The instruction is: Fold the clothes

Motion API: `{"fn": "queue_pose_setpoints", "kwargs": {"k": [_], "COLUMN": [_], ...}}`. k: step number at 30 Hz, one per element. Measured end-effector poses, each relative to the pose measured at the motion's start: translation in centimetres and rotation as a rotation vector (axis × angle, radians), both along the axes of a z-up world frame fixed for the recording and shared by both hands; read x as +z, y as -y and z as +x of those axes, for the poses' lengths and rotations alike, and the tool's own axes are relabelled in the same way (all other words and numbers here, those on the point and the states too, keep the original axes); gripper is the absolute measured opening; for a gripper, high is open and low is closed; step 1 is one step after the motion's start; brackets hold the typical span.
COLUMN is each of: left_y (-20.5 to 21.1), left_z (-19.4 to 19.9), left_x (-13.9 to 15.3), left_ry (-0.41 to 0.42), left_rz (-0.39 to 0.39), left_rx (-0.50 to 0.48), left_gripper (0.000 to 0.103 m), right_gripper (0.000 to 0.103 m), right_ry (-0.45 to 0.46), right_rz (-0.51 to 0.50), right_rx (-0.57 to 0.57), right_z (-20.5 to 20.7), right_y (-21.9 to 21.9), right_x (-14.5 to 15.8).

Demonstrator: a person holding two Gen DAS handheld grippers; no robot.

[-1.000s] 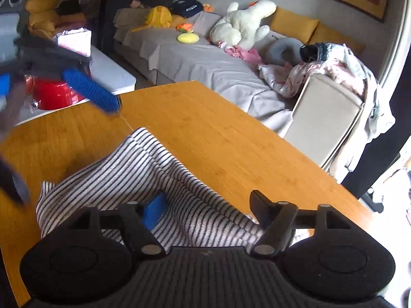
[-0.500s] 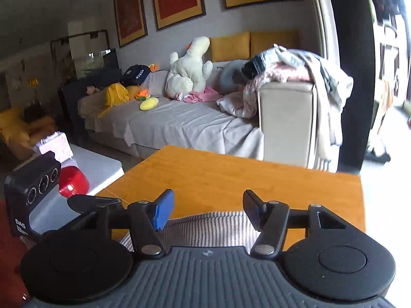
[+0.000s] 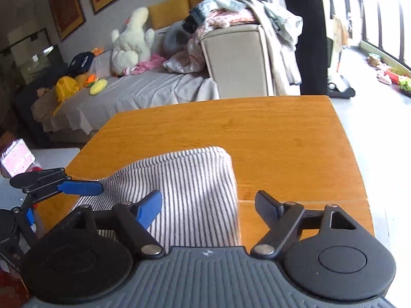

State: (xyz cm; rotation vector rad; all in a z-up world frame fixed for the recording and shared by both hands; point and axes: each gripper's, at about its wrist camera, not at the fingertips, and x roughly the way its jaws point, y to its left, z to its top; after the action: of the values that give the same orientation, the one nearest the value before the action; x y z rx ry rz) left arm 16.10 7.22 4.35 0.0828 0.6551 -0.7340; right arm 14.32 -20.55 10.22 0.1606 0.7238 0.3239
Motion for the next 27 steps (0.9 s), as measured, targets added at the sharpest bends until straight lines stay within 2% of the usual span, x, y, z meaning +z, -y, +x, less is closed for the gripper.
{"fn": "queue_pose_setpoints", "kwargs": {"k": [3,5,6,9,11,12,13,14,18,20,24,27], "left_y": [-0.1,-0.3,-0.8,-2.6,-3.6,-4.0,-4.3,-4.5,-5.6,-5.8,-5.3,-2.9], "left_z": [-0.5,-0.9,-0.7,0.8,2.2,3.2,4.1,5.0,6.0,5.6,4.4,2.9], "left_x": [0.9,2.0,2.4,3.1,3.1,2.4,1.7,0.8,-1.7,-2.3,-2.4,-2.2], "left_ry": [0.029,0.088,0.091,0.049,0.002,-0.042,-0.089,-0.138,-0.269,-0.272,-0.265,-0.263], "left_rz": [0.014,0.024,0.006,-0.078,-0.121,-0.130,-0.135,-0.139,-0.193,-0.211,-0.223,-0.251], "left_rx": [0.037,0.066,0.080,0.131,0.160,0.170,0.174,0.174,0.185,0.179,0.138,0.040], "left_gripper": [0.099,0.099,0.099,0.099,0.099,0.099,0.099,0.099,0.099,0.099,0.098,0.096], "right_gripper": [0.087,0.090,0.093,0.093,0.093,0.082,0.077,0.072,0.068,0.067,0.067,0.067], "right_ry": [-0.021,-0.059,-0.091,-0.216,-0.286,-0.303,-0.303,-0.308,-0.285,-0.245,-0.095,0.024], "right_rz": [0.038,0.110,0.177,0.416,0.527,0.549,0.564,0.565,0.524,0.465,0.238,0.017], "right_rx": [-0.050,-0.038,-0.021,0.009,0.003,0.000,0.004,0.004,-0.010,-0.040,-0.066,-0.053], "right_z": [-3.3,-5.4,-6.1,-6.9,-6.4,-6.1,-5.6,-5.1,-2.7,-1.3,1.6,2.4], "right_y": [1.4,2.1,2.2,2.2,1.5,1.0,0.5,0.1,0.6,1.5,2.3,0.6], "right_x": [0.0,-0.5,-1.1,-3.4,-5.4,-6.0,-6.4,-6.6,-6.4,-5.8,-3.3,-1.2]}}
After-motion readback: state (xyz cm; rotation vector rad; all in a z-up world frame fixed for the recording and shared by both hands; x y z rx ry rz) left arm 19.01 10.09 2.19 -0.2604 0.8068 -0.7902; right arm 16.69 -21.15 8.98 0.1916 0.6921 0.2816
